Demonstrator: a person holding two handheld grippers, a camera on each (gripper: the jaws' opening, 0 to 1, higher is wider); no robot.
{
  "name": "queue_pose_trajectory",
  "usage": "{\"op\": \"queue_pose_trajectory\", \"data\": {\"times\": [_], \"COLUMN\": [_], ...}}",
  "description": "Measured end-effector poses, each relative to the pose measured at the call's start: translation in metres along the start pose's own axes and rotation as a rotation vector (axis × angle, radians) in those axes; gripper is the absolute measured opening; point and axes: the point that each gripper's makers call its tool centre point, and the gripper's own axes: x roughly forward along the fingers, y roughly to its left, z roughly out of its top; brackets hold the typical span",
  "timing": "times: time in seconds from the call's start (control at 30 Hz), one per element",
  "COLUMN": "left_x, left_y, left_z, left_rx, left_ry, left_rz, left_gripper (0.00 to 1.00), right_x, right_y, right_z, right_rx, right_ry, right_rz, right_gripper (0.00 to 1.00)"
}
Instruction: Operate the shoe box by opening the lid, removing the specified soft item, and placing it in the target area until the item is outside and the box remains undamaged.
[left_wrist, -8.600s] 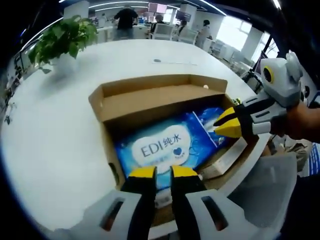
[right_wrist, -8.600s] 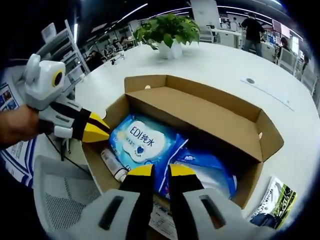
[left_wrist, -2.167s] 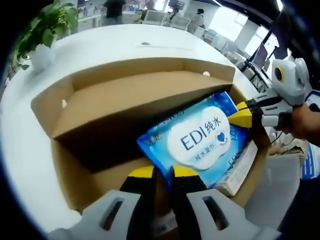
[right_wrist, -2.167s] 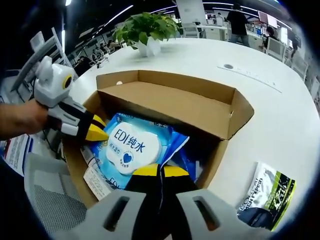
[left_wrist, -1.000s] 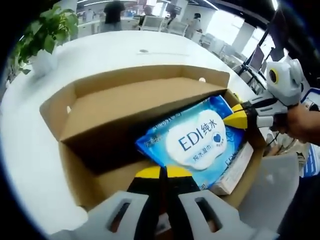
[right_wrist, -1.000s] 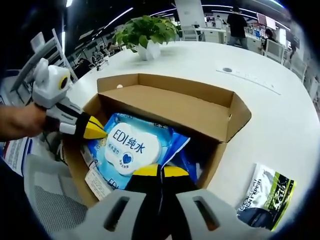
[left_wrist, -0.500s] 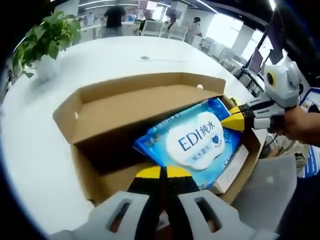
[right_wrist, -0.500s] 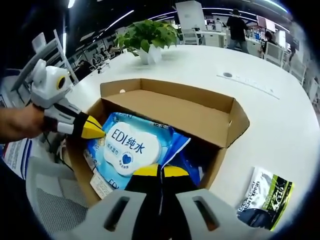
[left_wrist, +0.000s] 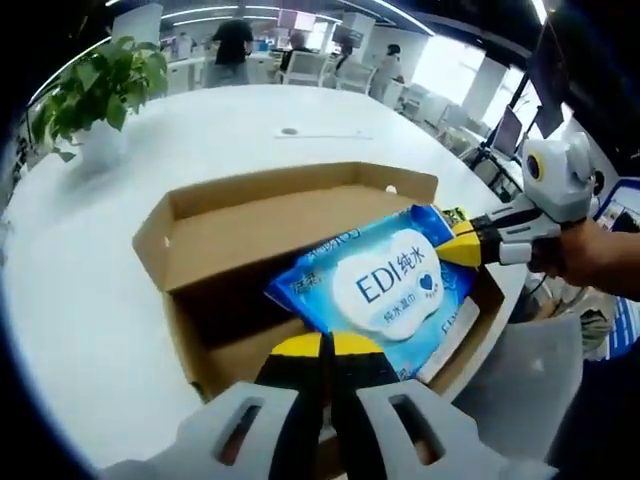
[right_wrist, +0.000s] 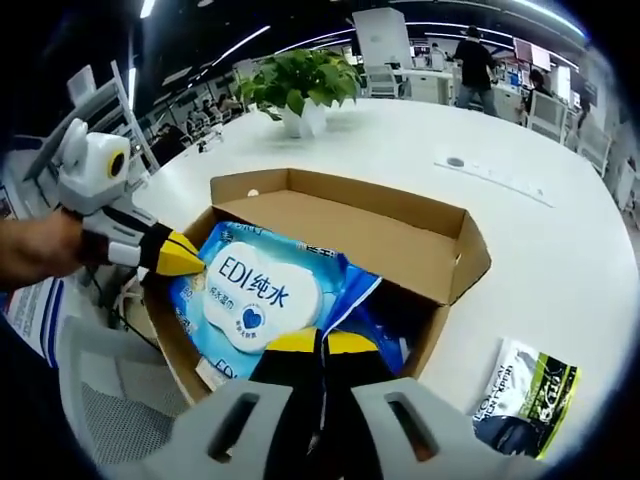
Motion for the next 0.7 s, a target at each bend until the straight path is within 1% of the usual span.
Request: {"op": "queue_pose_trajectory", "data": {"times": [0.27, 0.4, 0.7], "left_x": [-0.014, -0.021, -0.030], "left_y": [-0.005, -0.010, -0.021], "left_z": [0.005, 0.009, 0.016], "left_rx": [0.008, 0.014, 0.035], "left_ry": [-0.026, -0.040, -0.061], "left_rz": [0.004, 0.003, 0.002], "left_gripper": [0.00, 0.00, 0.00], "right_x": [-0.012, -0.020, -0.035], "right_y": [0.007, 0.009, 0.010], "right_z": [0.009, 0.010, 0.015], "right_rx": [-0.007, -0.003, -0.004], "right_ry": [-0.029, -0.043, -0.069], "right_rz": [0.000, -0.001, -0.009], "right_gripper": [0.00, 0.00, 0.00]}}
